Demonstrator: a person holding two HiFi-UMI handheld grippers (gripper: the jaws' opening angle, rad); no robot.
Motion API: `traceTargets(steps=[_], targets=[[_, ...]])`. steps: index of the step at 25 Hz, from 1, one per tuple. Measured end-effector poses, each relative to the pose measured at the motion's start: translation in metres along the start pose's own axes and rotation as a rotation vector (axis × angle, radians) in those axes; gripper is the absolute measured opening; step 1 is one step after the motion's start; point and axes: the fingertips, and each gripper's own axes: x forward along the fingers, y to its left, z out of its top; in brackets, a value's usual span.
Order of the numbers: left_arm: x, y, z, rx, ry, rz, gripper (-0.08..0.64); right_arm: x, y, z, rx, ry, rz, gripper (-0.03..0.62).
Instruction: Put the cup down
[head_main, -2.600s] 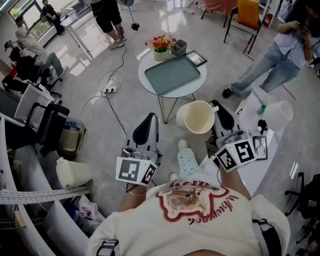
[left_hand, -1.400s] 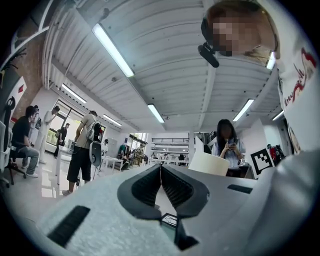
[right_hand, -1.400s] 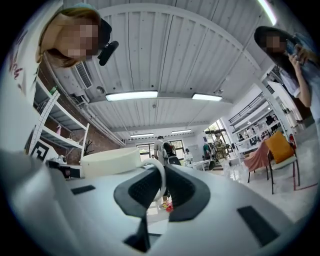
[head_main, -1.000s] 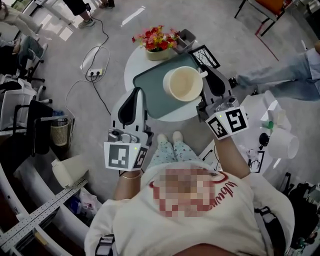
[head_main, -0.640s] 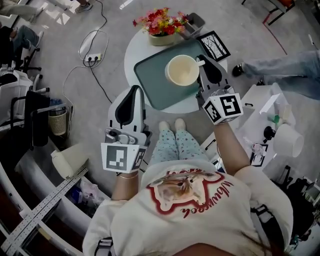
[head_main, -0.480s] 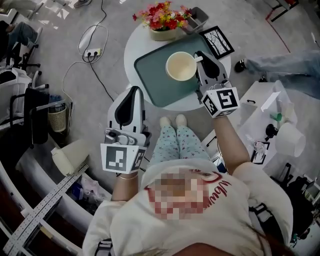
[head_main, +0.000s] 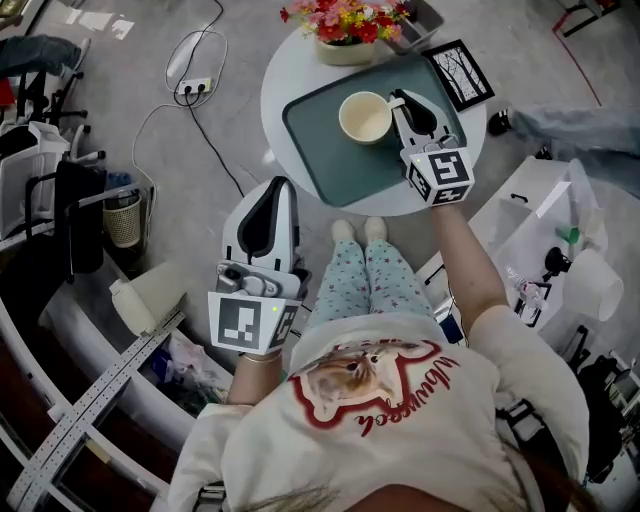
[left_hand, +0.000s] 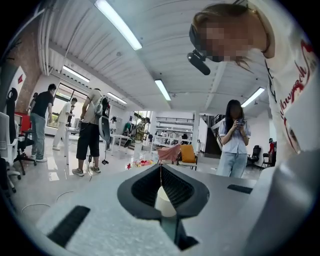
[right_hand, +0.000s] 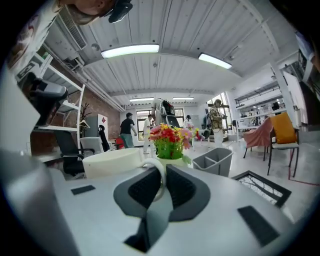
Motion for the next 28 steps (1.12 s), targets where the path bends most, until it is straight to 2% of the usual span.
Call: traceTargets(steps=[8, 16, 28], targets=[[-0.002, 0.007, -0.003, -0.015, 0.0, 0.023, 0.015, 0.018, 0.004, -0.033, -0.018, 0.11, 0.042, 0.035], [-0.007, 0.01, 0.0, -0.026, -0.011, 0.046, 0.015, 0.024, 0.005, -0.04, -0.017, 0.147, 0.088, 0.035], [-0.016, 0.0, 0.001, -0.025, -0.012, 0.043, 0.015, 0.017, 0.003, -0.05, 0.004, 0.201, 0.07, 0.035]])
